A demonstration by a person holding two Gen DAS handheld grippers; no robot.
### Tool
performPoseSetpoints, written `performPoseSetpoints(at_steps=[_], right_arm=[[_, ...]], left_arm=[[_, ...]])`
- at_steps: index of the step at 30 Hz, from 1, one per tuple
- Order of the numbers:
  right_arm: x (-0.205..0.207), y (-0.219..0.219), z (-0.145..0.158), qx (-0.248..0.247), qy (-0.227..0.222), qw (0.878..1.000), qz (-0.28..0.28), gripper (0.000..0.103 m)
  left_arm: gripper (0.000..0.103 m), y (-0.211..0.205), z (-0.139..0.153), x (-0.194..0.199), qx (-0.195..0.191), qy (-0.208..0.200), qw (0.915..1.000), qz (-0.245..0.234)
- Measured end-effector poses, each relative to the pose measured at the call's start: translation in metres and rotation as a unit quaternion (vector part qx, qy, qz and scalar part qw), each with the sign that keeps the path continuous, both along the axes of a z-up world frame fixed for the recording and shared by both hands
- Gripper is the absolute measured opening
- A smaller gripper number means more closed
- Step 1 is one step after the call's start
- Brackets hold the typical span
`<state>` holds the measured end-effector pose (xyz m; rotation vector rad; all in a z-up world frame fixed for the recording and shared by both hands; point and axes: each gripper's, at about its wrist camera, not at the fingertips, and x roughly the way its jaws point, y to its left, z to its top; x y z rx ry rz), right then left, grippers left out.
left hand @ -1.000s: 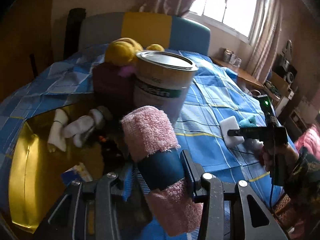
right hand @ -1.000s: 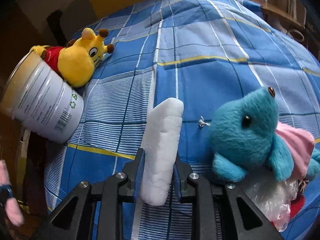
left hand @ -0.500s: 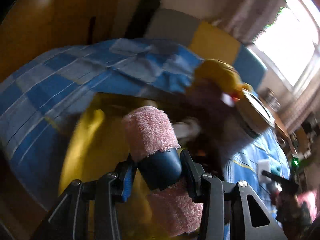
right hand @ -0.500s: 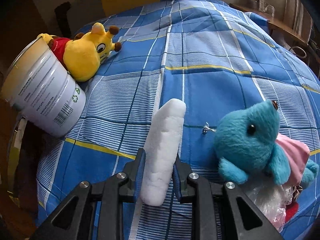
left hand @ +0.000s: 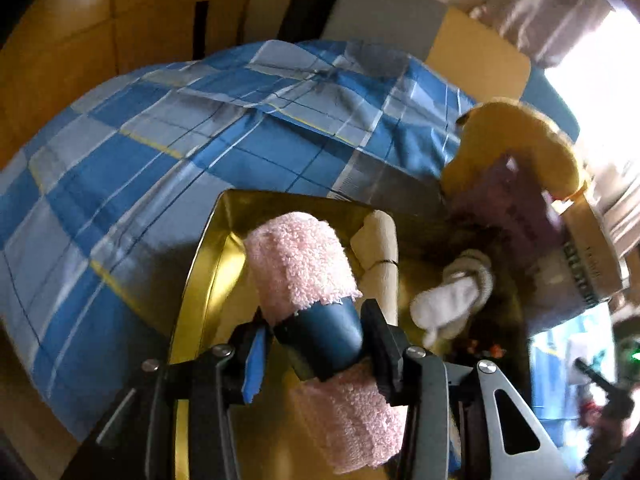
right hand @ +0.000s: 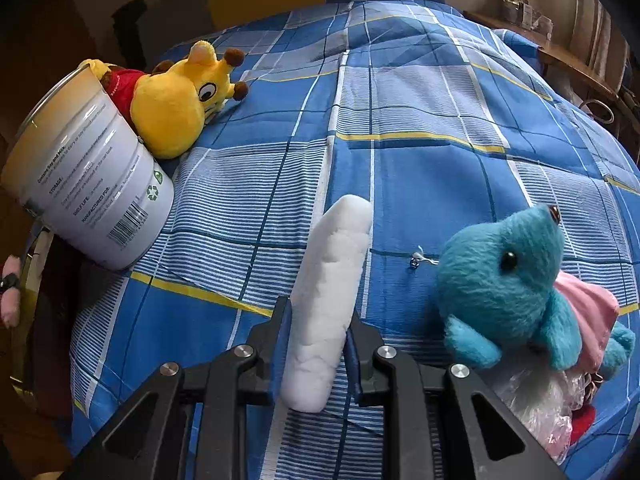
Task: Organize soft objects
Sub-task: 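Carry the towel roll into the gold tray and open the left gripper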
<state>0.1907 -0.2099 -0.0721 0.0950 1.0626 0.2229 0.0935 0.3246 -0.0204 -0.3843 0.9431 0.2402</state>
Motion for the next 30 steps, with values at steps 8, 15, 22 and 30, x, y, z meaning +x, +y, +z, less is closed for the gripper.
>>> performPoseSetpoints(at_steps=[8,15,22,30], right_arm=[[0.0,0.0,0.0,-0.006,-0.002,1.0,0.001,0.023],[0.0,0.003,-0.001,-0.012,-0.002,1.0,0.01,0.023],[0.0,0.01,-0.002,-0.028,-0.004,0.999,0.021,0.021],[0.0,0.011,-0.002,-0.031,-0.006,0.999,0.022,0.021]], left_arm=[[0.055,0.007,-0.019,0.045,0.033,0.01,0.9994,-0.002],[0.067,0.0,0.004,0.02,0.085,-0.017,0.9957,0.031],[0.068,-0.031,0.021,-0.039,0.096,-0.049,0.9938,0.028],[0.072,-0.071,0.037,-0.086,0.112,-0.081,0.9904,0.005]])
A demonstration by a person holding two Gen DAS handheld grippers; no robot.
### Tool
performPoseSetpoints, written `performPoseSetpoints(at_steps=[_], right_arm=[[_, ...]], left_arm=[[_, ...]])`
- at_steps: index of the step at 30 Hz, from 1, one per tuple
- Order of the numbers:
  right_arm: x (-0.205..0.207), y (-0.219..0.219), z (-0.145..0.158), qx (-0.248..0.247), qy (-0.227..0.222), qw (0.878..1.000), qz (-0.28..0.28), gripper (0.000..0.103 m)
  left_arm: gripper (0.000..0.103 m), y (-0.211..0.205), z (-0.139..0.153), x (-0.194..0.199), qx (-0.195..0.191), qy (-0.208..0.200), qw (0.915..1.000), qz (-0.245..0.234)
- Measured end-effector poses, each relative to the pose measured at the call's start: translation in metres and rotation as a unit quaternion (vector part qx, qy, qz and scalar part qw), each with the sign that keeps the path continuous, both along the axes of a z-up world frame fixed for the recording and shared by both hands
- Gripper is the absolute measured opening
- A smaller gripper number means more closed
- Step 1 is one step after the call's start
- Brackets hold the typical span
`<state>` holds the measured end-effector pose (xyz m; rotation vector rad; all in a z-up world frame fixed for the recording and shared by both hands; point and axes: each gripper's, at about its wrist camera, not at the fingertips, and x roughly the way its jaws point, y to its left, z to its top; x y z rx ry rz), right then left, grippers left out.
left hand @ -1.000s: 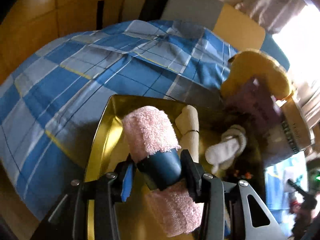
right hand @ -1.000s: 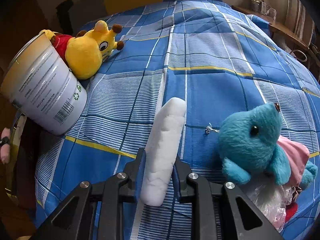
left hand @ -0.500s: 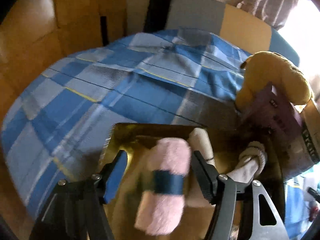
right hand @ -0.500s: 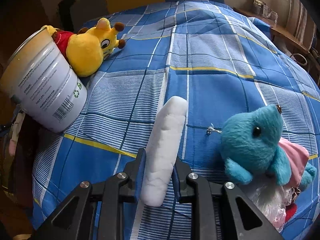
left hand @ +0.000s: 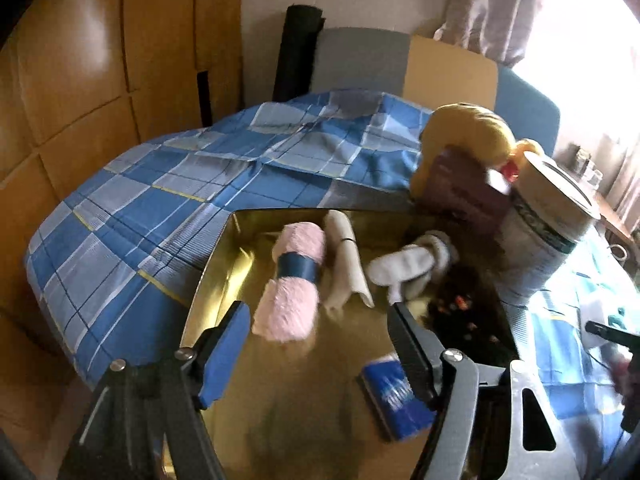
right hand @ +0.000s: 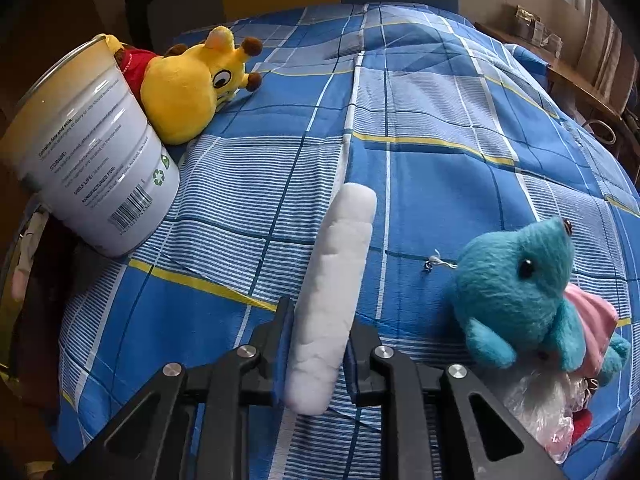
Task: Organize soft objects
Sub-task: 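Carry the towel roll into the gold tray and open the left gripper, then carry the white sponge into the gold tray and open the right gripper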
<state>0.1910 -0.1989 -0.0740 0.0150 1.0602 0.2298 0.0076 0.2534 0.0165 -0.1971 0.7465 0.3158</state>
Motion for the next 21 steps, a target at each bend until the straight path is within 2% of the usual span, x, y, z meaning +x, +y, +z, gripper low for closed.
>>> performPoseSetpoints(at_steps=[10,21], right_arm=[[-0.004,0.005,0.005,0.008,0.004,1.0,0.0,0.018],[-0.05,0.041,0.044,0.055,-0.025,0.997,0.05,0.017]], left_arm=[[0.076,-0.026,0.002,-0.017,-0.011,0.002,0.9996,-0.027],[0.076,-0.032,-0.004,-0.022,-0.022,0.001,0.9989,-0.042]])
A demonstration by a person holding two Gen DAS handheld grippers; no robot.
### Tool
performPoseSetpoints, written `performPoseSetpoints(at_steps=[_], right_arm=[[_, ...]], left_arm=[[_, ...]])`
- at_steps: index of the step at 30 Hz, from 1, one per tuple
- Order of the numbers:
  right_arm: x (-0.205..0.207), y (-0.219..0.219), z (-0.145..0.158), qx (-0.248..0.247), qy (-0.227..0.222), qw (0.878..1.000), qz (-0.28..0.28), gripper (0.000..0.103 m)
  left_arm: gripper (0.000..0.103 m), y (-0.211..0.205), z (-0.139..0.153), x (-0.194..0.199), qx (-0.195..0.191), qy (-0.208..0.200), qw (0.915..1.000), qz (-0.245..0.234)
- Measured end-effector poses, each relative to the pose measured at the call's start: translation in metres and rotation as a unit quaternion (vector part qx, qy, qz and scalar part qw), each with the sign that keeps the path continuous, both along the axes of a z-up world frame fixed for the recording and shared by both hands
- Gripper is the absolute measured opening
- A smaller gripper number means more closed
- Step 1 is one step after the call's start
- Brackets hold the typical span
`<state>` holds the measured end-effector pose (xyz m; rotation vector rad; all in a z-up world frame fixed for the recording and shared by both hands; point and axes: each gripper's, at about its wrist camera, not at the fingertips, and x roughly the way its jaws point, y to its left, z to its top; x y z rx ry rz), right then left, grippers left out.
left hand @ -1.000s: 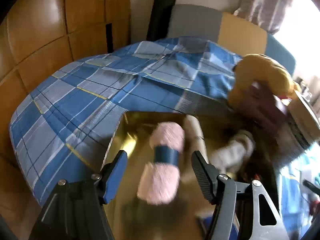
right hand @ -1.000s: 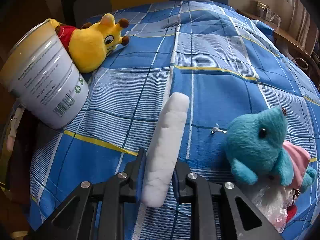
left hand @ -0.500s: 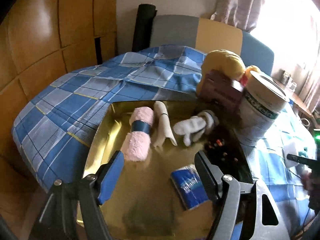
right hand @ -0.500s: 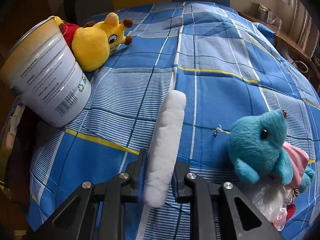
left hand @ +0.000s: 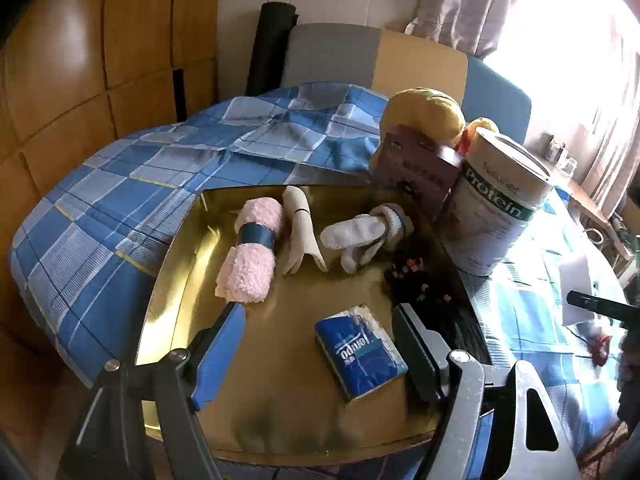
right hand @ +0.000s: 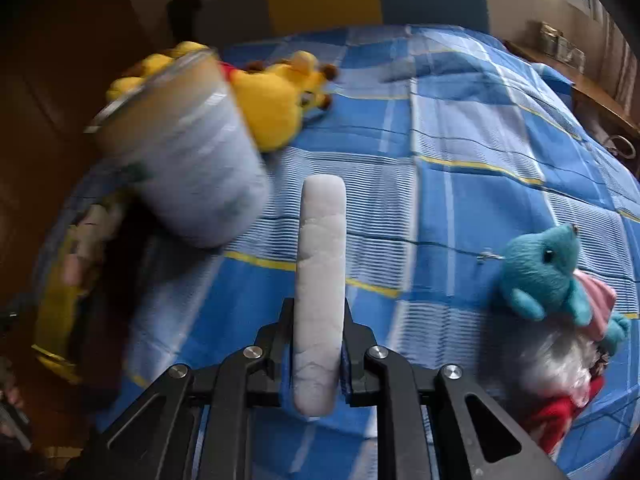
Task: Organize soft objects
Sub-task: 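Carry the white sponge into the gold tray and open the right gripper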
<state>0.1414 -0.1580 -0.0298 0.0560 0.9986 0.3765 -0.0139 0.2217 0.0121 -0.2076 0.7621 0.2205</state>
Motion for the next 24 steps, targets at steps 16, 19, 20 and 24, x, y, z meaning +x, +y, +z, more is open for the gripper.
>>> performPoseSetpoints(at_steps=[16,19,20,24], right_arm=[[-0.055,0.141,0.057,0.095,-0.024,0.976,0.192,0.017],[-0.052,0.173,0.057,0.102,-0.017,0.971,0.214,0.017],[-0.05,0.184,0.055,0.102,-0.012,0.97,0.219,0.017],[-0.04,0.221,0.046,0.101,0.006,0.968,0.23,0.017]], left_arm=[[0.076,0.009,-0.003,-0.012,0.003,-0.004,1.0,0.008],[0.076,0.013,-0.004,-0.015,-0.004,-0.007,0.9999,0.012],[0.076,0.016,-0.004,-0.016,-0.006,-0.008,0.9998,0.015],[0.076,0.024,-0.007,-0.019,-0.012,-0.007,0.9995,0.027]])
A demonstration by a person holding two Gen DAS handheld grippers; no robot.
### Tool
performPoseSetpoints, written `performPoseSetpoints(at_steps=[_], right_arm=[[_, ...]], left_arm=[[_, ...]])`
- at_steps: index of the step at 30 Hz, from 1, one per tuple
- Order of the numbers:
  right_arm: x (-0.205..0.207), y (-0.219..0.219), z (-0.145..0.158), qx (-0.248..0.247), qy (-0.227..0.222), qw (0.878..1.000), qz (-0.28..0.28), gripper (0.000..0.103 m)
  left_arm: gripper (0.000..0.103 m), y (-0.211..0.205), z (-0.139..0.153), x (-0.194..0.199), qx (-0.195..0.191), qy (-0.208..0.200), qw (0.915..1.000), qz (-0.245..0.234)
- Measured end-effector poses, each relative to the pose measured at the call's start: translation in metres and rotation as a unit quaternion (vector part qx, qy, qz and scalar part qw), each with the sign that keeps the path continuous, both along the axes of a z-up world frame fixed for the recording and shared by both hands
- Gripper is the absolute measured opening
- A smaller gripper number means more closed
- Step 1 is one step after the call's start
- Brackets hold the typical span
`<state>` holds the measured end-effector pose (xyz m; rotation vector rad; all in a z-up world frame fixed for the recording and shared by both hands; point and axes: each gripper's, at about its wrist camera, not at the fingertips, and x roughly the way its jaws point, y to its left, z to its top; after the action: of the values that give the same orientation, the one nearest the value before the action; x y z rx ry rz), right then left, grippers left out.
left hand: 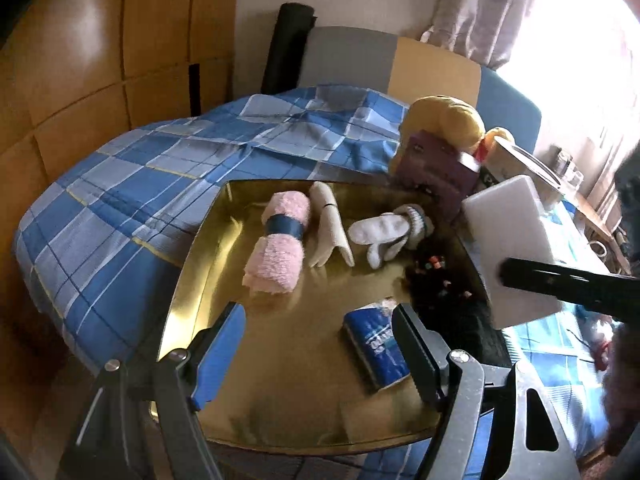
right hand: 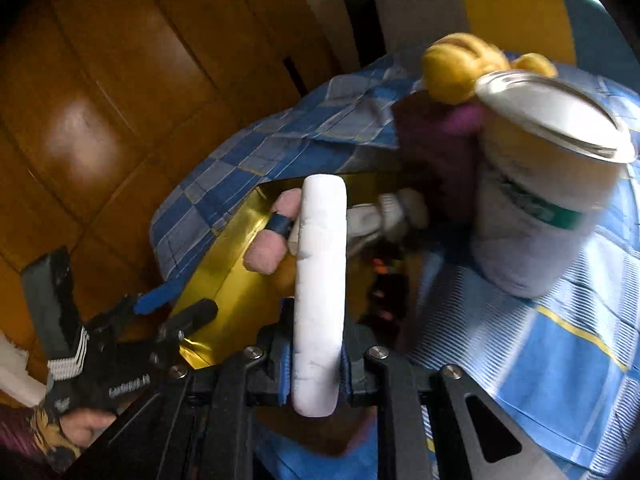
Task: Organize soft objects
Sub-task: 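Carry the white sponge into the gold tray and open the right gripper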
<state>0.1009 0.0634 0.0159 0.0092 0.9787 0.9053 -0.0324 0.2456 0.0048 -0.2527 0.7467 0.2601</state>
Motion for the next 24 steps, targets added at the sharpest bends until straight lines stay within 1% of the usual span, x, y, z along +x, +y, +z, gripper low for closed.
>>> performPoseSetpoints(at_steps=[3,5,6,7,8,9,11,16,24], right_arm=[[0.01,0.03,-0.011,-0.012,0.013,1.0,0.012,0.017],[0.015,0.048,-0.024,-0.035,0.018,0.999,0.025,0.018],[0.014,0.053,-0.029,-0.053,0.014,0.998,0.024,0.019],[0.017,0.061,-0.038,-0.087,0.006,0.996,0.017,0.02],[0.018,0.064,-0.045,-0.105,0.0,0.994,0.013,0.023],[0.019,0.067,-0.051,-0.122,-0.003,0.992,0.01,0.029],[0.02,0.065,-0.054,-0.127,0.0,0.992,0.005,0.037],[0.014,0.056,-0.052,-0.125,-0.016,0.992,-0.012,0.039],[-0.003,0.036,-0.022,-0.112,-0.074,0.99,-0.036,0.043]], left_arm=[[0.076,0.006,-0.002,-0.001,-0.006,0.001,0.9999,0.008],[0.076,0.009,-0.004,-0.001,-0.008,0.001,0.9999,0.012],[0.076,0.011,-0.004,-0.002,-0.009,0.001,0.9999,0.014],[0.076,0.013,-0.005,-0.002,-0.011,0.003,0.9998,0.015],[0.076,0.014,-0.006,-0.002,-0.012,0.004,0.9998,0.016],[0.076,0.015,-0.007,-0.003,-0.013,0.005,0.9997,0.018],[0.076,0.016,-0.009,-0.004,-0.015,0.006,0.9997,0.02],[0.076,0.017,-0.011,-0.003,-0.014,0.007,0.9997,0.02],[0.076,0.011,-0.005,-0.003,0.001,0.0,0.9999,0.013]])
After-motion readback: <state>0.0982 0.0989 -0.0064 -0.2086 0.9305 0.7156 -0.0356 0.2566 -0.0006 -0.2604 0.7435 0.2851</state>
